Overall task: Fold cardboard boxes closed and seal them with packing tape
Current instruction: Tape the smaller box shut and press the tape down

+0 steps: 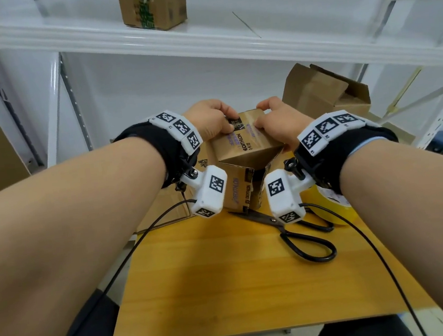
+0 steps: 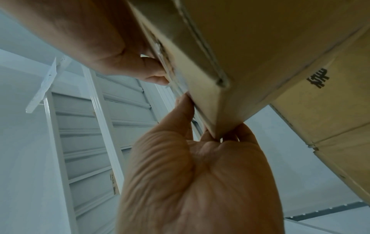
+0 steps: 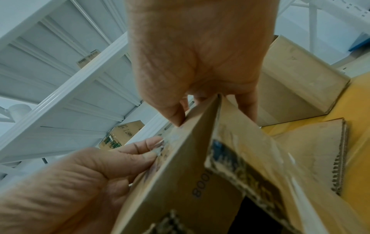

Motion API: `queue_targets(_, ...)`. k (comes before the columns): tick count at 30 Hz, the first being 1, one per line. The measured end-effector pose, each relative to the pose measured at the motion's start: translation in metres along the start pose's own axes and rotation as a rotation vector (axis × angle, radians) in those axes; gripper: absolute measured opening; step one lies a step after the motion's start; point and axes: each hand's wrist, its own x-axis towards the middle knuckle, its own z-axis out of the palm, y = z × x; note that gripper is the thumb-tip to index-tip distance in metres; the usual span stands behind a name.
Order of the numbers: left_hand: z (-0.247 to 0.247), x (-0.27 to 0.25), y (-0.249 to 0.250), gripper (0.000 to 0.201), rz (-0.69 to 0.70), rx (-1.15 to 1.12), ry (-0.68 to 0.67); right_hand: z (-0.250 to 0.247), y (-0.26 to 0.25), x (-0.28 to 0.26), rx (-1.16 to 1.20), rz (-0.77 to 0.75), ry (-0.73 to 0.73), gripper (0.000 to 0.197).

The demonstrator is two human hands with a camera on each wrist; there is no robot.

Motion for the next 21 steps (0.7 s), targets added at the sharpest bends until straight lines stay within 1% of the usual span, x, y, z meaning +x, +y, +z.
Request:
queue_targets(7,0.0017,-0.0017,-0.0070,0.019,0.031,0.016,-0.032,0.0029,0.0026,-0.0021,-0.014,0.013,0.006,0.047)
queue_targets(11,0.0003,-0.0023,-0.0094,0.015,0.042,0.015,-0.018,0.0038,0.0022,-0.0025,-0.021,-0.006,0.024,0.047)
queue_targets(13,-0.0007,-0.0034,-0.0086,0.018,0.046,0.005,-0.025,0.0039,0.0014,-0.0026,-0.033,-0.015,0.030,0.047)
queue_targets(17,-0.0041,-0.0049,-0.0066,0.030,0.017,-0.048,-0.079,0.0046,0.0012,-0.0030,-0.059,-0.023,0.035,0.046)
queue_targets(21,-0.0046,-0.0025,-0.0053,0.029,0.019,-0.010,-0.059,0.0040,-0.0001,-0.0032,-0.086,-0.035,0.054,0.046)
